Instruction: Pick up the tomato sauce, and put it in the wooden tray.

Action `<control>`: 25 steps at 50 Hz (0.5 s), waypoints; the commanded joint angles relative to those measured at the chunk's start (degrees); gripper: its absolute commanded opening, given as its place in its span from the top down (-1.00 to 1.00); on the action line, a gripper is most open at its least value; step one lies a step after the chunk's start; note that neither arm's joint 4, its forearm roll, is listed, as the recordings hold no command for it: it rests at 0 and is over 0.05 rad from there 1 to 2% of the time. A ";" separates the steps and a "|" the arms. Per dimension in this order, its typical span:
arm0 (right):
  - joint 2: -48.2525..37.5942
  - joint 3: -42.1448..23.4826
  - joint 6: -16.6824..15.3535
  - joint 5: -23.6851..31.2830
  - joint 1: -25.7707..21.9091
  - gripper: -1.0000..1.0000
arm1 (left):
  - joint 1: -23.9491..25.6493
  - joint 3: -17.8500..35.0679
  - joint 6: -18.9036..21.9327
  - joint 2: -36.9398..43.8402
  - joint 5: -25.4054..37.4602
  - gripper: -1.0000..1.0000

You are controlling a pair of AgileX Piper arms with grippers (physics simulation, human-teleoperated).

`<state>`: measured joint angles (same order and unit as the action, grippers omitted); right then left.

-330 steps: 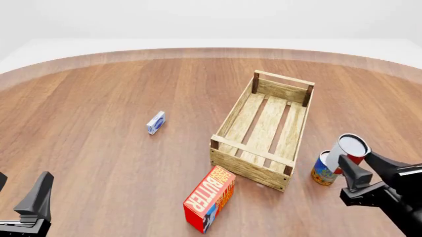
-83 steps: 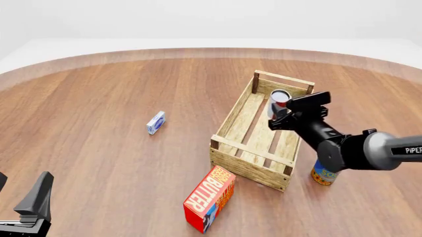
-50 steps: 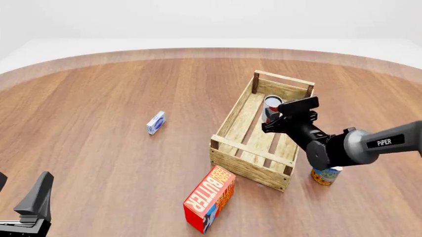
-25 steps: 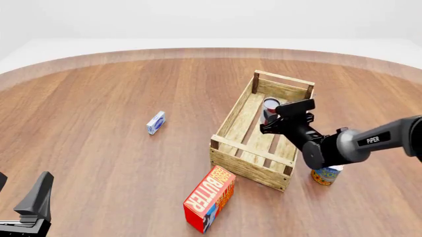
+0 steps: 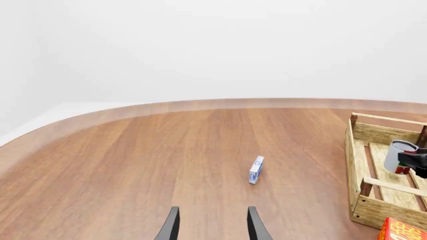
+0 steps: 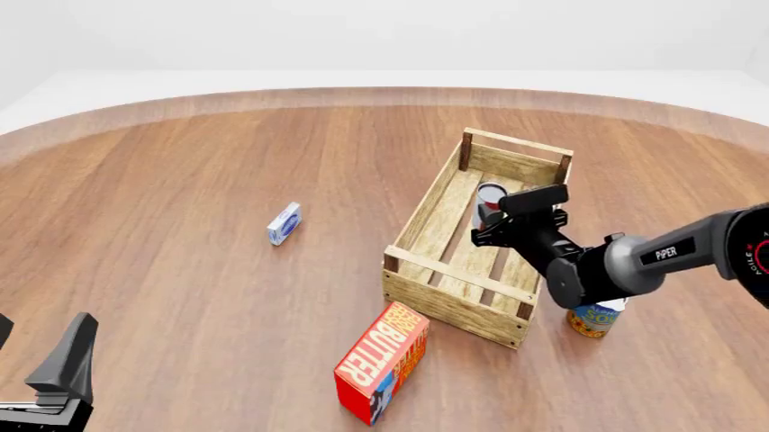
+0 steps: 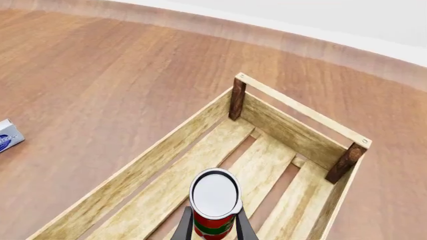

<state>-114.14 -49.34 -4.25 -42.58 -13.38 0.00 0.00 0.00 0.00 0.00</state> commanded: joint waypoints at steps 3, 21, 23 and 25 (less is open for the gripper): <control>-0.82 -0.77 0.99 0.00 0.19 1.00 | 0.00 0.00 0.00 0.00 0.00 -1.00; -2.30 -1.45 0.81 -0.03 0.65 1.00 | 0.00 0.00 0.00 0.00 0.00 -1.00; -2.29 -1.41 0.70 -0.08 0.66 1.00 | 0.00 0.00 0.00 0.00 0.00 -1.00; -2.20 -1.31 0.60 -0.08 0.65 1.00 | 0.00 0.00 0.00 0.00 0.00 -1.00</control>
<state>-116.16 -50.42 -4.28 -42.56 -12.86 0.00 0.00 0.00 0.00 0.00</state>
